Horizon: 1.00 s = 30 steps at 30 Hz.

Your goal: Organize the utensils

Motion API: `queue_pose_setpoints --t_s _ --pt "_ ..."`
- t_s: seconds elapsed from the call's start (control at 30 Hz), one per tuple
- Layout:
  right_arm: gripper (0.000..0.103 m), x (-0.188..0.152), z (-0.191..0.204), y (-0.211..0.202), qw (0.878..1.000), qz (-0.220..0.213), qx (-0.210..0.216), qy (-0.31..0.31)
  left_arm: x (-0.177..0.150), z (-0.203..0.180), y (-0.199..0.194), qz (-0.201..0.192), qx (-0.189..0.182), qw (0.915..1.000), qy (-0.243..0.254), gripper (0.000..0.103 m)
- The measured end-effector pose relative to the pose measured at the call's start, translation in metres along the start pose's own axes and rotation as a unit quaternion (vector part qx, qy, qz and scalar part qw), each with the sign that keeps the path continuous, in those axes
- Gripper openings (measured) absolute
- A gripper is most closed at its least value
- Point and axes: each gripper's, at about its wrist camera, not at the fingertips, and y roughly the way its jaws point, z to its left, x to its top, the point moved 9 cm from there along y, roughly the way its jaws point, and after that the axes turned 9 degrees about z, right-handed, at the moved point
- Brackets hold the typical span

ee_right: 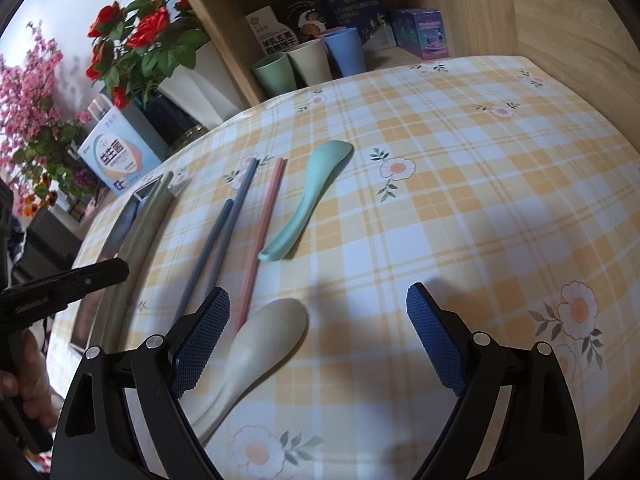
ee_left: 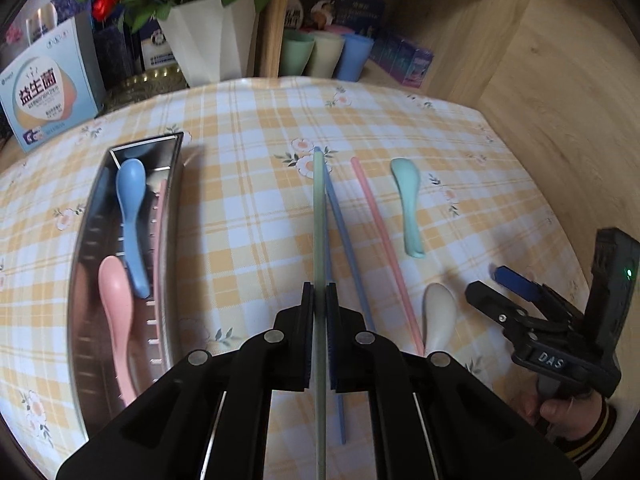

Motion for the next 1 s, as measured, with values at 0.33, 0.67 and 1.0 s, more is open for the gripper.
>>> queue_pose_setpoints --t_s 0.33,0.67,1.0 --pt "0.076 -0.049 0.04 -0.001 0.997 0.075 0.023 -0.022 -0.017 0.004 -0.024 -0.019 -0.037 0.9991 -0.006 0.006" --pt "0.06 -0.06 0.063 0.02 0.993 0.112 0.006 -0.035 -0.03 0.017 -0.043 -0.039 -0.066 0.9968 -0.02 0.006" --pt "0.03 -0.046 0.065 0.033 0.988 0.105 -0.075 -0.08 -0.029 0.027 -0.052 -0.053 -0.085 0.9944 -0.035 0.006"
